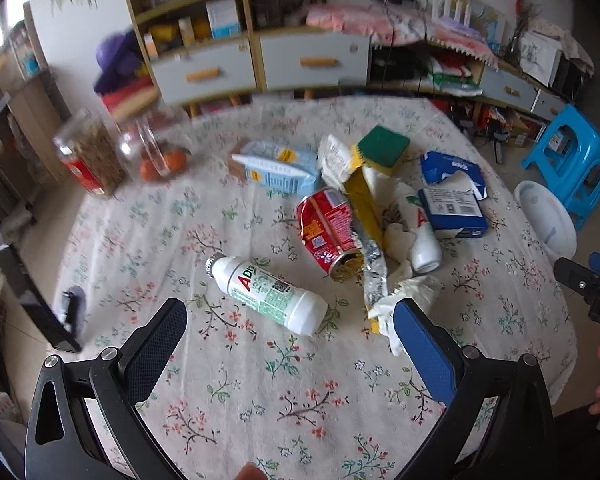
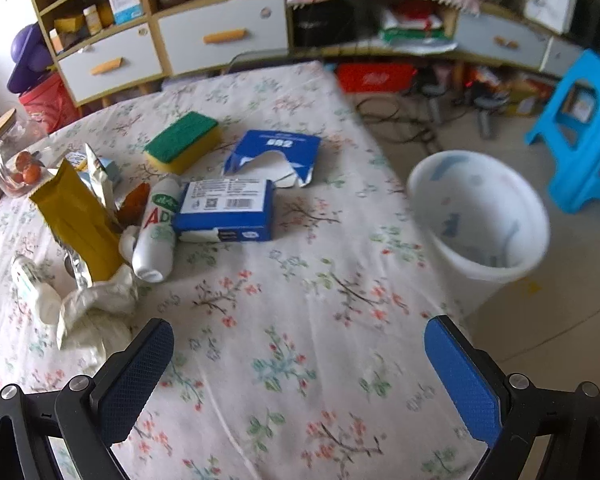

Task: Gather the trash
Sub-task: 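Grasp the white yogurt bottle with the left tool while the right tool grasps the blue box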

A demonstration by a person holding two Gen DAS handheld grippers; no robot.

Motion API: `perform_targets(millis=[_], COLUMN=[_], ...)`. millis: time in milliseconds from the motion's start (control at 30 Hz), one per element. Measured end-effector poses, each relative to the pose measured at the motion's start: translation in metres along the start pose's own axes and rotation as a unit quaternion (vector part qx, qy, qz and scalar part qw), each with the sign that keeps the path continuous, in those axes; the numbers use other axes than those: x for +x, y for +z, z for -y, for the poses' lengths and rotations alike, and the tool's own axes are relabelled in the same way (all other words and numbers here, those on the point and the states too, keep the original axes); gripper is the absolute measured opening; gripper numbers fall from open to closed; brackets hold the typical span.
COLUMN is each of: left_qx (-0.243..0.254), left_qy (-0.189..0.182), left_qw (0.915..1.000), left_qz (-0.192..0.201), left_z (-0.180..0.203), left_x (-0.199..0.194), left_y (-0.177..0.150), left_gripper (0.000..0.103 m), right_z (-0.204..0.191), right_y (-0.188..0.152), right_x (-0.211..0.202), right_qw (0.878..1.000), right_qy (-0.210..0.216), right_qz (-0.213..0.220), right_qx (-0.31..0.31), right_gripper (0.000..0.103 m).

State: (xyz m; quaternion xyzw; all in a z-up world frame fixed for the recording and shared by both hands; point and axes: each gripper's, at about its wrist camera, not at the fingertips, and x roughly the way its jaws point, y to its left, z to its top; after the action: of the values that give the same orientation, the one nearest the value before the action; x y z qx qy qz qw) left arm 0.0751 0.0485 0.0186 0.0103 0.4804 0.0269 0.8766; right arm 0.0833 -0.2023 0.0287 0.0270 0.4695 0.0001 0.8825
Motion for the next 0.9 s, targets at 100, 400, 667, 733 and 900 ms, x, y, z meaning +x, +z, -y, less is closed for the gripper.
perform_targets(millis=[100,400,667,733,900], left_qx=[-0.013,-0.14,-0.188,-0.187,-0.188], left_qy=[-0.009,-0.098,-0.134,-0.135,-0.145], left_qw=[0.9989,0.9755,0.964,0.9645,0.964], left_qz=[-0.044,-0.138,-0.132,-0.128,-0.119], left_z=[-0.014,-0.056,-0.071,-0.072,-0.073], left_x=[0.022,0.097,0.113,0.114,0.116], left_y=[0.014,-0.003,-0.002,0.0,0.003], left_gripper=[0.103,0.1,0.076,0.068,0.052], right_z=[0.0,0.001,-0.019,-0.024,-0.036], right_y=[0.016,0.047,0.063,0.067,0.073], right_x=[0.02,0.083,0.119,0.126,0.145], right_qw=[1.0,0.994,0.99,0.99,0.989], right_qy=[0.002,0.055,0.078,0.076,0.079], right_qz=[-0.018,-0.083,-0.109,-0.11,-0.123], right_qx=[0.002,0.046,0.039,0.036,0.038], right_gripper=[0.103,0.103,0.103,0.103,0.103])
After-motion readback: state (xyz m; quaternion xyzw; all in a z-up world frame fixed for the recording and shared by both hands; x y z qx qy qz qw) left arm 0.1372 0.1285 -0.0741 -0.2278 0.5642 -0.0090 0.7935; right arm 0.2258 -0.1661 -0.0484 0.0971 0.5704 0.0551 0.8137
